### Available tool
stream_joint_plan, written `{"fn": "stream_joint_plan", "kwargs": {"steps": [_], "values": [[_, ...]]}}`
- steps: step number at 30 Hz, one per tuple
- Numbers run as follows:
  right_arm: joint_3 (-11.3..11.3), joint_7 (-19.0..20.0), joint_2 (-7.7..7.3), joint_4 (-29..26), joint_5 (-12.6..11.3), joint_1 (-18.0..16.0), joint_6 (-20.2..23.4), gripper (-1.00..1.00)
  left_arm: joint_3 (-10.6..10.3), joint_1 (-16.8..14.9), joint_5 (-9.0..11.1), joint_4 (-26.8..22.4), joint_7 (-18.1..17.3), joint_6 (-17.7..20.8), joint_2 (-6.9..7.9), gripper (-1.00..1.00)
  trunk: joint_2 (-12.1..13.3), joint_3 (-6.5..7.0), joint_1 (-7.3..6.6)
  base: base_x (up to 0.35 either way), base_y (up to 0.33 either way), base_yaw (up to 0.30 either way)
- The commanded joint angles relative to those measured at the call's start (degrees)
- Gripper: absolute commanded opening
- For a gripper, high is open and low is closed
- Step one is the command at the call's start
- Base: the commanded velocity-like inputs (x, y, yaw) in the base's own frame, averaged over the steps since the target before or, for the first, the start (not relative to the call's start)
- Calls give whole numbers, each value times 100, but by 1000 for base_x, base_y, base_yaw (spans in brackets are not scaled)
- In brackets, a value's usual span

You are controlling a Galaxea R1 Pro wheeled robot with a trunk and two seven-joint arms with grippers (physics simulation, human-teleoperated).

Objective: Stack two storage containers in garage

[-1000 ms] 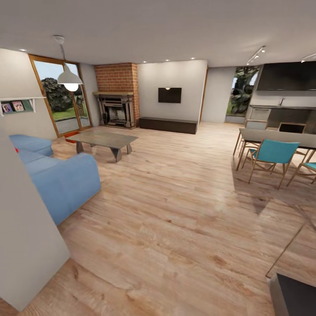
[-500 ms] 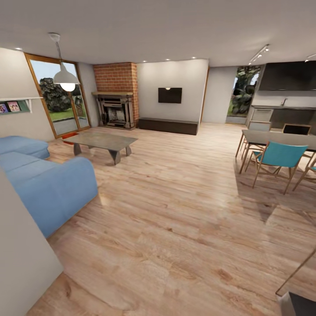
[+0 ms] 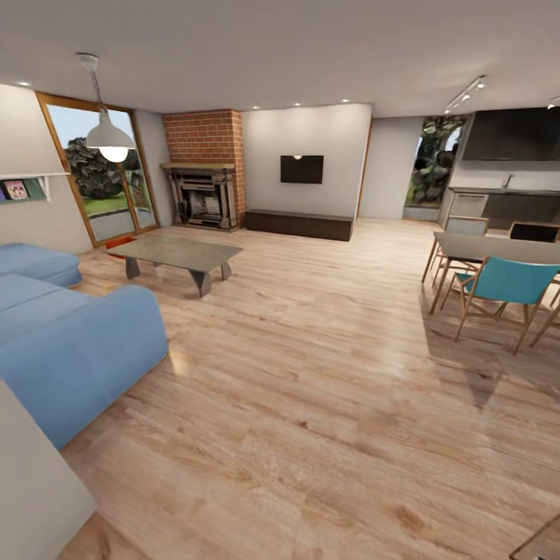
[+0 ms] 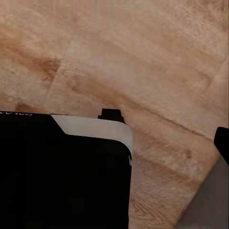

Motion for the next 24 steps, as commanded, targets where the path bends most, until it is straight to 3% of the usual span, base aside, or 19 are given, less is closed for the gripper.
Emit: {"fn": "stream_joint_plan", "kwargs": {"steps": [1, 24], "values": [[48, -4, 5, 18, -54, -7, -31, 100, 3, -5, 30, -2, 23, 8, -1, 100, -4, -7, 4, 322, 0, 0], [48, -4, 5, 18, -54, -7, -31, 100, 2, -3, 30, -2, 31, 1, -1, 100, -4, -7, 4, 322, 0, 0]]}}
